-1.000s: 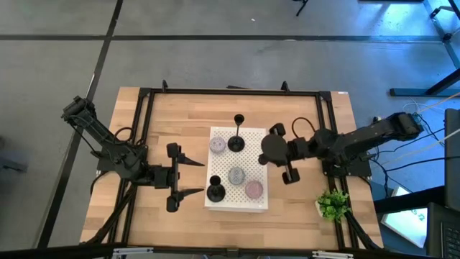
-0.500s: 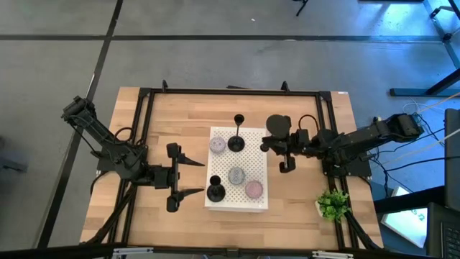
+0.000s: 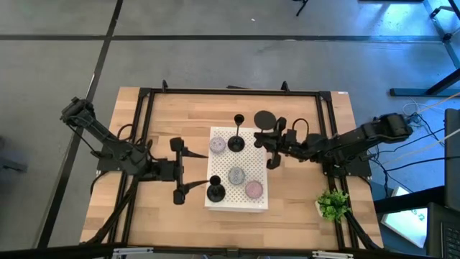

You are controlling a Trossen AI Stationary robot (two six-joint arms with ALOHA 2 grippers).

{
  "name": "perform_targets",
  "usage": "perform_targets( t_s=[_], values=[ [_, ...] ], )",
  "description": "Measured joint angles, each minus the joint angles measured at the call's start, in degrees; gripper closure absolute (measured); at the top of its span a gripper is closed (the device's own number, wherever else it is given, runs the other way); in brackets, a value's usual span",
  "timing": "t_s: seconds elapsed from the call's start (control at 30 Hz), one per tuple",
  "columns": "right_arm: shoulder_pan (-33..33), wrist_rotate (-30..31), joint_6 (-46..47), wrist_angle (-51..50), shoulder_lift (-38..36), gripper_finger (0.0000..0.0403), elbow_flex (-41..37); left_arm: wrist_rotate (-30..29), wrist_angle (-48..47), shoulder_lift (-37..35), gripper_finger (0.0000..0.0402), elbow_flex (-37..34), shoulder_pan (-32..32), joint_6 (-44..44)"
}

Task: Pick & Place candle stick holders
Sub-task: Put the candle holder on the shelf

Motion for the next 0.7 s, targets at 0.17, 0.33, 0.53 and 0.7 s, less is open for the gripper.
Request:
perform_targets(
  t_s=[0.17, 0.33, 0.53, 0.7],
  values=[
    [0.08, -0.04, 1.22, -0.37, 1.28, 0.0389, -0.21, 1.92, -0.97, 0.00, 0.0080, 0.00, 0.83, -1.49],
    [0.10, -0.15, 2.67, 7.64, 1.28, 0.0389, -5.65, 2.45, -1.39, 0.00, 0.0080, 0.00, 0.79, -1.66],
    [-0.99, -5.89, 3.22, 19.79, 0.67, 0.0389, -12.90, 2.48, -1.40, 0.00, 0.0080, 0.00, 0.37, -1.62],
    [-3.35, -16.81, 2.32, 13.55, -0.12, 0.0389, -11.15, 2.48, -1.34, 0.00, 0.0080, 0.00, 0.44, -1.58]
  ],
)
